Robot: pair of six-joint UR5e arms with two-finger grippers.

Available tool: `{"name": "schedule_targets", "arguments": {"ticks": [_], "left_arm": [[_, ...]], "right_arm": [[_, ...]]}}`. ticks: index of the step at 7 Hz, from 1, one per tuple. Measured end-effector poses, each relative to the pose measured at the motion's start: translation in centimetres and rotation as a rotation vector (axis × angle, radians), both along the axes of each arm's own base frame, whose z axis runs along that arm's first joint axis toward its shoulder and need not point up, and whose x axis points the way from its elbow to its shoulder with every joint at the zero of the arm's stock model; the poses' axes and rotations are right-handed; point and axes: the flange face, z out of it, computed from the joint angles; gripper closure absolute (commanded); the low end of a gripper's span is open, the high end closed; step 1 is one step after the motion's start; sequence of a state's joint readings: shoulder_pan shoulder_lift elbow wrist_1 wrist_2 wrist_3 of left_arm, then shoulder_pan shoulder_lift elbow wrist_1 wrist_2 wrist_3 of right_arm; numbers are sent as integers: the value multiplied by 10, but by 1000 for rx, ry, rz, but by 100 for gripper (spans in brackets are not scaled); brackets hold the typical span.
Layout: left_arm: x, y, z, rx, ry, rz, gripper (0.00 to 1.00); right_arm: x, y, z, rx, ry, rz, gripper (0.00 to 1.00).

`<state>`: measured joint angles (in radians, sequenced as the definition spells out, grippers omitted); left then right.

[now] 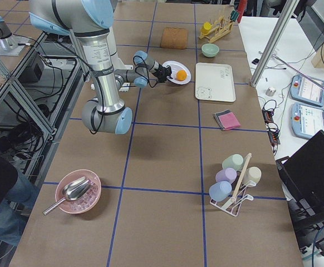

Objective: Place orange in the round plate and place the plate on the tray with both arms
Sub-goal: 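Push the white plate with the right gripper onto the cream bear tray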

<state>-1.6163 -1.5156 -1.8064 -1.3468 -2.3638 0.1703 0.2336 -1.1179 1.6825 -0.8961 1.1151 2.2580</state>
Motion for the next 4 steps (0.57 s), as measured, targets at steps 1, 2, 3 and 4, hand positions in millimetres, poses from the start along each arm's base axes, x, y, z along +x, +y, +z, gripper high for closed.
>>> {"name": "schedule_targets", "arguments": {"ticks": [1,2,3,4], "left_arm": [[0,0,0,1,0,0,0],[0,0,-1,1,0,0,0],[0,0,-2,3,0,0,0],[0,0,-2,3,0,0,0]], "right_arm": [[9,-6,-7,28,-16,53,100],[18,-13,-13,48,-30,104,100],[26,-18,-18,65,-59,145,100],[34,-23,-23,80,-110,175,100]]}}
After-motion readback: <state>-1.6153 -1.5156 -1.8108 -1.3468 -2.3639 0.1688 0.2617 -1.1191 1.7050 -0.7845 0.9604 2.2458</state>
